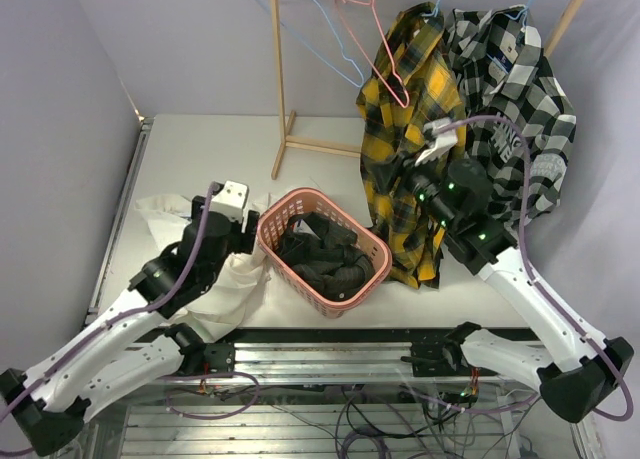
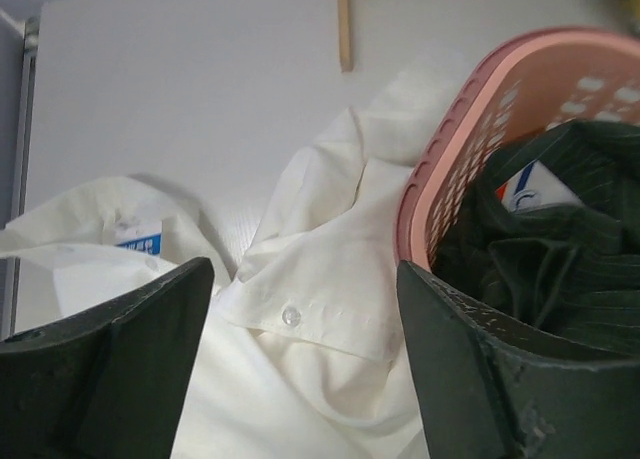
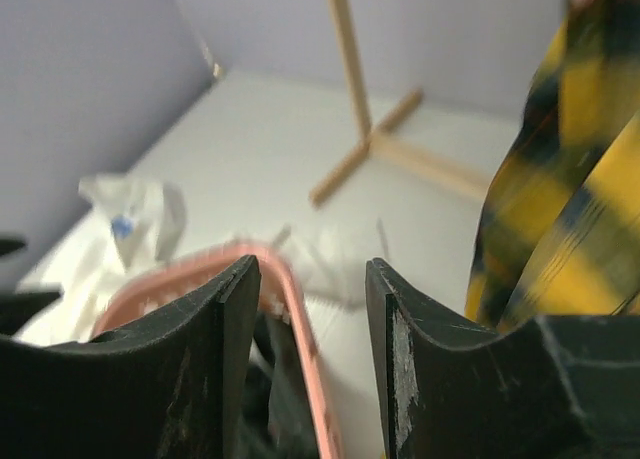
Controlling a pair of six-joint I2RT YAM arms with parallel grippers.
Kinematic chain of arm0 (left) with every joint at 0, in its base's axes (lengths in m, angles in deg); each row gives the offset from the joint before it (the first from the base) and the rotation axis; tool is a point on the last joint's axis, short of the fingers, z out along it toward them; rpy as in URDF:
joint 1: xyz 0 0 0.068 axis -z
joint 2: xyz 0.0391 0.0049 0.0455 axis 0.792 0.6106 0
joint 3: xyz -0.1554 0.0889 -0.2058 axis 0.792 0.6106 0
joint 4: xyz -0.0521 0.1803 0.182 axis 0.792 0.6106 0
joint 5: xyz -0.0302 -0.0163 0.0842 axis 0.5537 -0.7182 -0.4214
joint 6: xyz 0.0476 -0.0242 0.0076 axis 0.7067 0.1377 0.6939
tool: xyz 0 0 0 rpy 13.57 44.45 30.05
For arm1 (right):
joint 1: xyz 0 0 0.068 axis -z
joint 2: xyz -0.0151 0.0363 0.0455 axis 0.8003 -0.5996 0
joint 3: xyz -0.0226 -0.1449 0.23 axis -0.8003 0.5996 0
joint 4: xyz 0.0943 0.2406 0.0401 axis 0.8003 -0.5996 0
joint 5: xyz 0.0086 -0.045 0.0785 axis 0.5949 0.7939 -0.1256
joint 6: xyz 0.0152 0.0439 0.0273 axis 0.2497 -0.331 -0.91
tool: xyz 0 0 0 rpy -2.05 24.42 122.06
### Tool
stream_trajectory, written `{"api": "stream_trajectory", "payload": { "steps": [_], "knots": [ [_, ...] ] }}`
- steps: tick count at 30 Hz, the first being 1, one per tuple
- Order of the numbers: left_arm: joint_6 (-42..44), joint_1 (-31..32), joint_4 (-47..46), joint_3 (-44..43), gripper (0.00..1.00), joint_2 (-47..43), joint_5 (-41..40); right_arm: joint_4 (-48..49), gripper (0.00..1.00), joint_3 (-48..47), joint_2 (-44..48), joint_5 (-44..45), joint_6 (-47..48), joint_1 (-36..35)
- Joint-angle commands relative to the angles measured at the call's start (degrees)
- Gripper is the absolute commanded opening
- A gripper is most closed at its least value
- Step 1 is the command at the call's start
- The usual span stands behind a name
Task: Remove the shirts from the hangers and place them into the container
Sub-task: Pick up the shirt from the center of the board.
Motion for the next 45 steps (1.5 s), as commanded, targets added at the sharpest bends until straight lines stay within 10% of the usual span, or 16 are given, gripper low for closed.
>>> {"api": "stream_trajectory", "payload": {
  "steps": [1, 9, 15, 34, 45],
  "knots": [
    [-2.9, -3.1, 4.6, -3.7, 0.87, 6.7, -1.1, -5.3, 0.46, 7.1, 5.0, -6.2, -3.6, -1.8],
    [-11.5, -30.5, 5.5, -9.0, 0.87, 15.0, 25.6, -8.2, 0.47, 11.4, 12.8, -5.8, -4.7, -2.1],
    [-20.7, -39.4, 15.1, -12.1, 0.87, 20.2, 34.1, -10.6, 0.47, 11.9, 15.4, -4.4, -3.4, -2.1],
    [-50.7, -40.5, 35.5, -6.9, 0.94, 16.2, 16.1, -6.2, 0.47, 22.0, 22.9, -3.7, -8.4, -2.1],
    [-52.4, -40.6, 23.2, -0.9, 0.96, 26.9, 21.0, -7.5, 0.47, 22.7, 26.0, -2.4, -9.0, -2.1]
  ]
}}
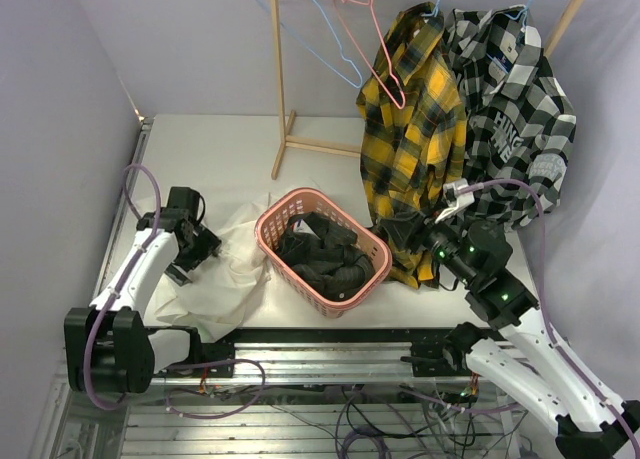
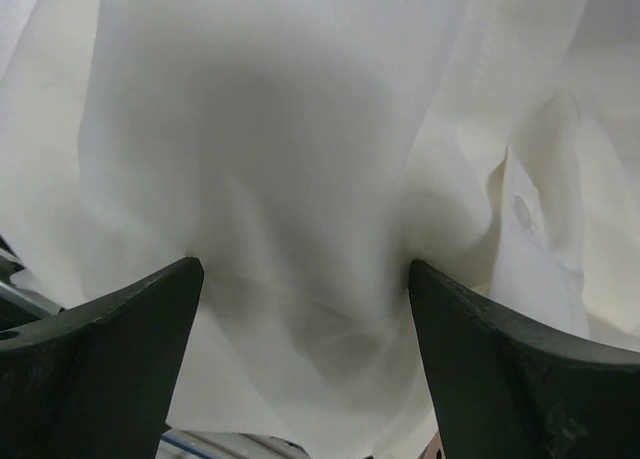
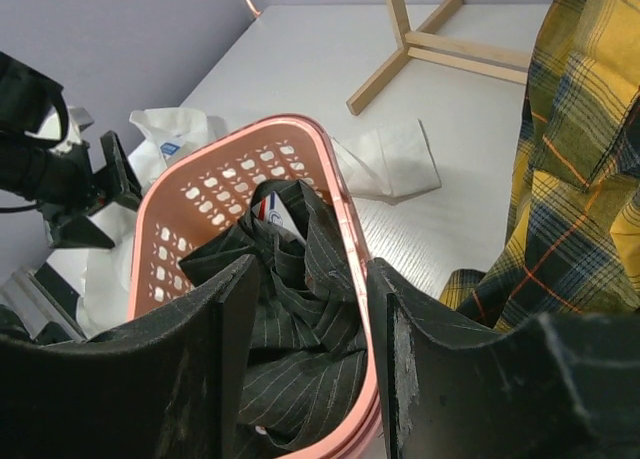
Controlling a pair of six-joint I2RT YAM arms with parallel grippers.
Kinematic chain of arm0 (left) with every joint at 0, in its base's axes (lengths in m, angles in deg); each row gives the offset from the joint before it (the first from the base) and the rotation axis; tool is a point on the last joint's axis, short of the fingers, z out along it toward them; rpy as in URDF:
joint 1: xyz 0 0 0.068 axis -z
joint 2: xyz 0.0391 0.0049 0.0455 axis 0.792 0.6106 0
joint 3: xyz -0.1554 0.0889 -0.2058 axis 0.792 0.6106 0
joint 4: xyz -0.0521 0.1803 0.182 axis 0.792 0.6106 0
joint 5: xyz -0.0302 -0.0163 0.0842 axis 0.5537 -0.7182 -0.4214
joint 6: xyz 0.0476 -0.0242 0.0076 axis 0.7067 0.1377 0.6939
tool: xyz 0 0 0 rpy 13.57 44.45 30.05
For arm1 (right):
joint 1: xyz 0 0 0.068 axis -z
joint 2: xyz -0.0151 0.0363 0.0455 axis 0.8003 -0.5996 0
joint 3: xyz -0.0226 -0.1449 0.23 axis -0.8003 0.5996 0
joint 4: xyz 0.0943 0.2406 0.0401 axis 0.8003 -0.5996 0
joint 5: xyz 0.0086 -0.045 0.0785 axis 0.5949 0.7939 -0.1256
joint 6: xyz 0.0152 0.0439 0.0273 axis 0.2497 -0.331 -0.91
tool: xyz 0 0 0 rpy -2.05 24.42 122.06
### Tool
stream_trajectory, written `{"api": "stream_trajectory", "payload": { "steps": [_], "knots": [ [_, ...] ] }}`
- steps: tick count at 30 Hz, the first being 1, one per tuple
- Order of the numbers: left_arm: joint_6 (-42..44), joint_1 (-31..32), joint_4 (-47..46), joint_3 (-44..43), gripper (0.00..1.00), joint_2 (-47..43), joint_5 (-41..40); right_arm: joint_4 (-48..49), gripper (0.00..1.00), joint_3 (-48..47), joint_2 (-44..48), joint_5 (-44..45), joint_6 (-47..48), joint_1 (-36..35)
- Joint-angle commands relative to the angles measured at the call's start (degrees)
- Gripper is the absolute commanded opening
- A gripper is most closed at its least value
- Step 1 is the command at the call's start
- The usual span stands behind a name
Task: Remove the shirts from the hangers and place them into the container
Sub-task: Pick up the shirt from the center of the board.
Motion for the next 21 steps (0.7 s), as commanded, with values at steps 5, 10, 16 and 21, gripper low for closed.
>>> {"api": "stream_trajectory", "payload": {
  "steps": [5, 10, 16, 21],
  "knots": [
    [-5.3, -0.4, -10.6, 4.4, 0.97, 1.4, 0.7, -0.3, 0.47, -0.1, 2.3, 1.8, -0.2, -0.1],
    [-5.5, -0.4, -14.4, 4.9, 0.98, 4.1, -1.7, -1.0, 0.47, -0.2, 2.7, 2.5, 0.1, -0.1],
    [-2.7, -0.4, -16.3, 2.7, 1.00, 8.8, -3.2, -1.4, 0.47, -0.2, 3.3, 2.9, 0.2, -0.1],
    [-1.5, -0.5, -19.9, 3.4, 0.90, 13.1, 1.0, -1.7, 0.46, -0.3, 3.3, 3.1, 0.5, -0.1]
  ]
}}
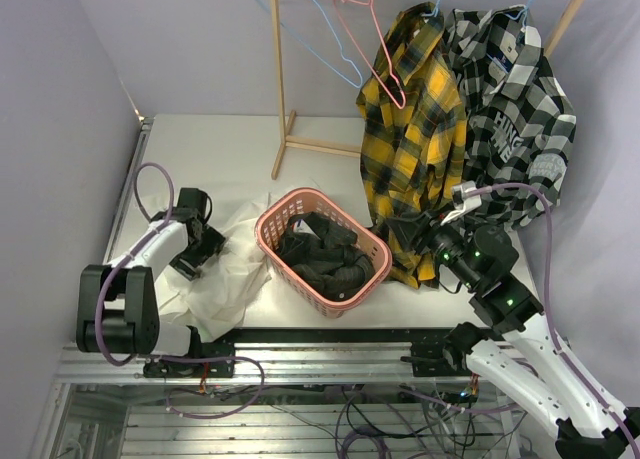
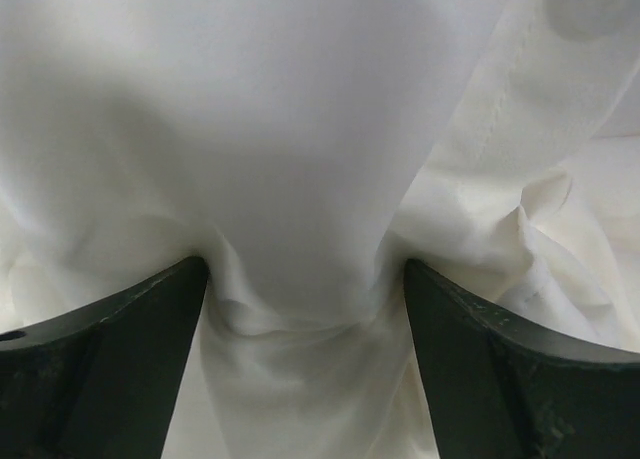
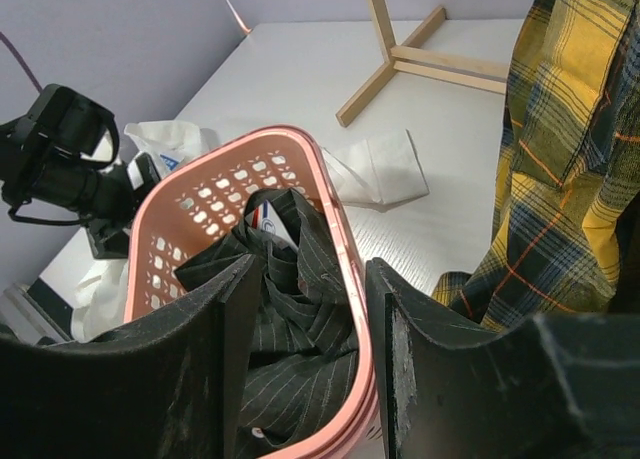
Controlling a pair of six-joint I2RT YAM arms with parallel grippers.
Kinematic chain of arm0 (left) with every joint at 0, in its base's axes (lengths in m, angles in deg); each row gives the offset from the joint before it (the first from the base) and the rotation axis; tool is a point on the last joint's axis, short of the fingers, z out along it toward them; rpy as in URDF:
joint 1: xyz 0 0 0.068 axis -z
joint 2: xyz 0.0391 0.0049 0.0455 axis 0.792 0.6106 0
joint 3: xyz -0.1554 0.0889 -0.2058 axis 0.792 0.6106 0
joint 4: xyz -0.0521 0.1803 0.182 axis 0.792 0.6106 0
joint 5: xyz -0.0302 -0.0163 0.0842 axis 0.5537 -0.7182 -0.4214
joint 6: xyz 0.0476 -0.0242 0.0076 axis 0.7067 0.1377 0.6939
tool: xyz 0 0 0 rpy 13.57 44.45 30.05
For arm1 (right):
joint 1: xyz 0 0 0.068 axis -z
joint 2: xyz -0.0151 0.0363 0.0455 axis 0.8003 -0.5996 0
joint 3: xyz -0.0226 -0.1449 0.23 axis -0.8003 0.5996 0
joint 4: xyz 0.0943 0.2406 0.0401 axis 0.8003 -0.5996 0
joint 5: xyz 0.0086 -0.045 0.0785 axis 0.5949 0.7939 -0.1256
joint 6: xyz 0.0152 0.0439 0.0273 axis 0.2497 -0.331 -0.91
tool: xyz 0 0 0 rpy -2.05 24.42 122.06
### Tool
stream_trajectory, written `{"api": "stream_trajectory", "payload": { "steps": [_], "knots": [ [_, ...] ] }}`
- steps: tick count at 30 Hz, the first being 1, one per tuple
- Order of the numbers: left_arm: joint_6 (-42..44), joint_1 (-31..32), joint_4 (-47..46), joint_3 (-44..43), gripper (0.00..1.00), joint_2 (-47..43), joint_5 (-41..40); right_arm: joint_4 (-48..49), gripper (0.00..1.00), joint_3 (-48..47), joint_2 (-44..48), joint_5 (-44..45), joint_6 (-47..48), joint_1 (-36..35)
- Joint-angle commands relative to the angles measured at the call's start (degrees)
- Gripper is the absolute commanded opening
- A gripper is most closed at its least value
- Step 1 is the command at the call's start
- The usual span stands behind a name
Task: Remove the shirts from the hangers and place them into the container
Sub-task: Pick up the shirt from the center of the board.
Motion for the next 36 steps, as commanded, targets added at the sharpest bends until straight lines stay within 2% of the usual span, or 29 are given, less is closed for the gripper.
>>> {"api": "stream_trajectory", "payload": {
  "steps": [1, 3, 7, 10, 14, 17, 21, 24, 29, 36],
  "knots": [
    [1.9, -0.5, -6.0, -0.9, 0.88, 3.6, 3.3, -0.8, 0.46, -0.4, 0.9, 1.0, 0.7, -0.1],
    [2.6, -0.5, -7.6, -0.5, 0.81, 5.3, 5.4, -1.3, 0.46, -0.6, 1.3, 1.5, 0.9, -0.1],
    [5.5, -0.7, -14.1, 1.5, 0.37, 6.2, 11.7, -2.0, 0.46, -0.7, 2.1, 2.5, 1.0, -0.1],
    [6.3, -1.2, -16.0, 1.8, 0.28, 5.9, 13.8, -2.2, 0.46, -1.0, 2.3, 3.0, 1.1, -0.1],
    [8.7, -1.9, -15.9, 0.4, 0.22, 3.5, 13.7, -2.6, 0.46, -1.3, 2.2, 3.2, 1.3, -0.1],
    [11.8, -4.3, -18.4, 0.3, 0.09, -1.2, 16.4, -2.8, 0.46, -1.4, 2.4, 3.3, 1.1, -0.1],
    [13.3, -6.4, -23.9, 0.7, 0.07, -12.6, 18.7, -3.0, 0.46, -1.3, 2.9, 3.7, 1.0, -0.1],
    [15.6, -6.4, -22.4, -4.1, 0.07, -17.2, 17.7, -2.8, 0.46, -1.2, 3.1, 3.8, 0.7, -0.2],
    [20.9, -6.4, -16.1, -16.6, 0.07, -18.0, 20.2, -2.3, 0.46, -0.9, 2.6, 3.6, 0.3, -0.1],
    [26.0, -6.4, -12.4, -34.8, 0.07, -17.2, 22.6, -1.4, 0.46, -0.6, 2.4, 3.0, -0.5, -0.1]
  ]
}}
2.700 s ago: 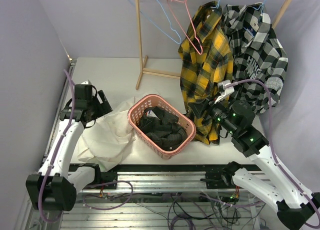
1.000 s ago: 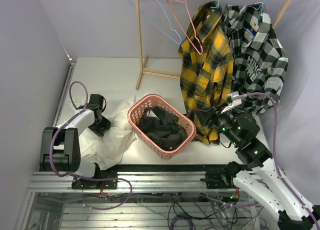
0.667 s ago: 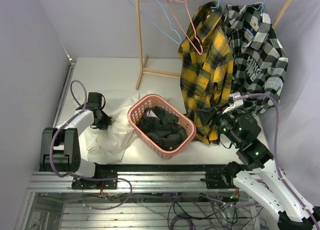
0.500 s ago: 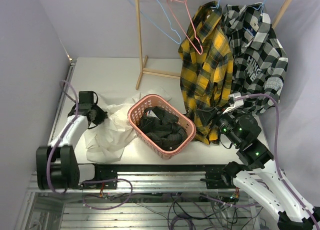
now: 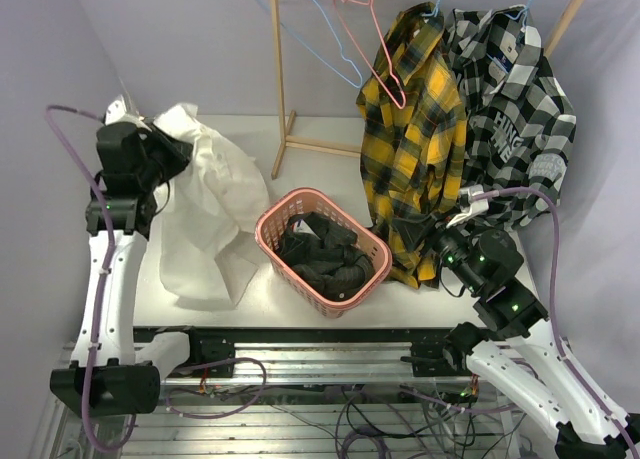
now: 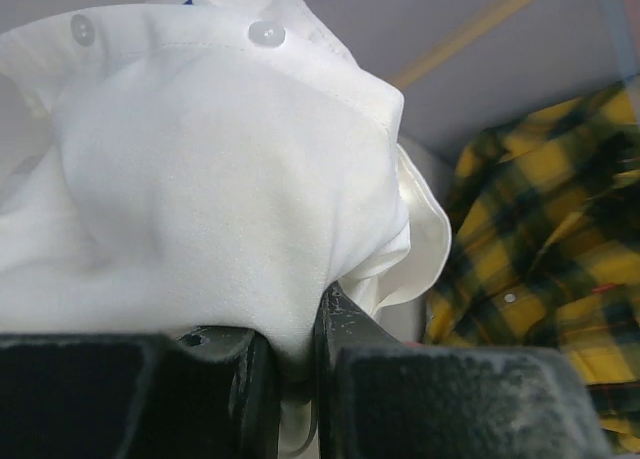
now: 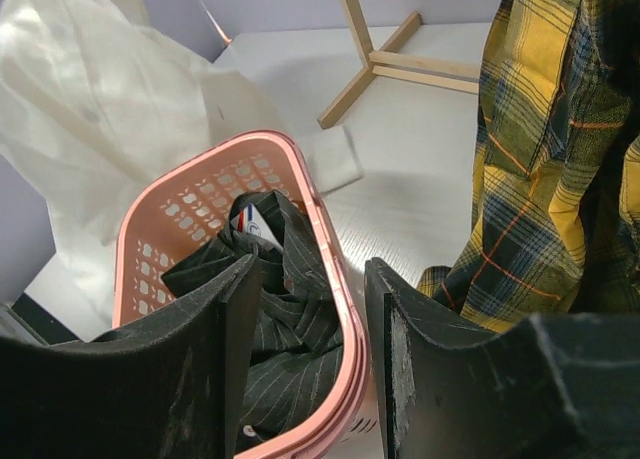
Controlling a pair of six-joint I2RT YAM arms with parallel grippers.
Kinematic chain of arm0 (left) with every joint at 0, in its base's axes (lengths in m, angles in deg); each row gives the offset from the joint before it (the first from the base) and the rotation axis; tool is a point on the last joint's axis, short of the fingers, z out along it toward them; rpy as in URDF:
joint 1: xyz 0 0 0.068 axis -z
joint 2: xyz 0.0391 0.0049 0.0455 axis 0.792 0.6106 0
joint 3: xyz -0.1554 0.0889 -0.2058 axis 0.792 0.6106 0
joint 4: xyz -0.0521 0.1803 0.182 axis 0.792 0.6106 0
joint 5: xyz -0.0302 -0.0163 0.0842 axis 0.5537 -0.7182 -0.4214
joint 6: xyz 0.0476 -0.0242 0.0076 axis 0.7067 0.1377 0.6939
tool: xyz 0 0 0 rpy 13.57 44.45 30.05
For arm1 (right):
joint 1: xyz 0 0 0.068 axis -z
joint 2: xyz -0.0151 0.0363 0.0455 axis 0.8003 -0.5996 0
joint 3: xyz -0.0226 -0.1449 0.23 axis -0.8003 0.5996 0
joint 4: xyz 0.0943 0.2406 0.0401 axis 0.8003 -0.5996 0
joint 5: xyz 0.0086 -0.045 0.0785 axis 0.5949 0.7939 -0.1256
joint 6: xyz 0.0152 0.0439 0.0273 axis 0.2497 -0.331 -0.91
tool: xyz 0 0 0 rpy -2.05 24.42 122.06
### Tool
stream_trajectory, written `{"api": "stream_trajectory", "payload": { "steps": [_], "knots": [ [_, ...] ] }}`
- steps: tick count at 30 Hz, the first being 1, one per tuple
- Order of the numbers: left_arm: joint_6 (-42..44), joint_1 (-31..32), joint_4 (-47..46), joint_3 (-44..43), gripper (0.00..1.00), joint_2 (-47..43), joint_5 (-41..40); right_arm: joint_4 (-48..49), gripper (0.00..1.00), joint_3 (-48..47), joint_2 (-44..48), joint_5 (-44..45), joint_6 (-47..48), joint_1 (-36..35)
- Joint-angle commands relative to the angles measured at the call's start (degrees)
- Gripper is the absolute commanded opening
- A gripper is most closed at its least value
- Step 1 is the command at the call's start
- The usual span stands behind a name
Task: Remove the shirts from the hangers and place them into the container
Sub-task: Pick up the shirt from the center of the board, then place the shirt in the bin.
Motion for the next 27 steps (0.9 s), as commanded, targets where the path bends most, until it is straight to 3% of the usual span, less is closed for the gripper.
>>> {"api": "stream_trajectory", "payload": {
  "steps": [1, 4, 16, 19, 22, 27],
  "knots": [
    [5.1, -0.2, 2.2, -13.6, 0.07, 0.8, 4.5, 1.2, 0.46, -0.5, 0.0, -0.1, -0.7, -0.1],
    [5.3, -0.2, 3.7, -23.0, 0.07, 3.8, 8.1, 1.4, 0.46, -0.4, 0.0, -0.2, -0.9, -0.1],
    [-8.2, 3.0, -9.5, -53.4, 0.07, 18.8, 26.7, 1.9, 0.46, -0.8, -0.9, -1.1, -1.2, -0.2],
    [-9.0, 9.9, -10.9, -58.9, 0.07, 21.7, 27.6, 1.5, 0.46, -1.0, -0.9, -1.0, -1.2, -0.1],
    [-3.2, 21.8, -4.7, -63.8, 0.07, 25.2, 26.7, 1.1, 0.46, -1.1, -0.4, -0.6, -1.0, -0.1],
    [11.4, 39.6, 8.1, -58.5, 0.07, 23.7, 16.3, -0.3, 0.46, -1.4, 0.4, 1.1, -0.5, -0.1]
  ]
}}
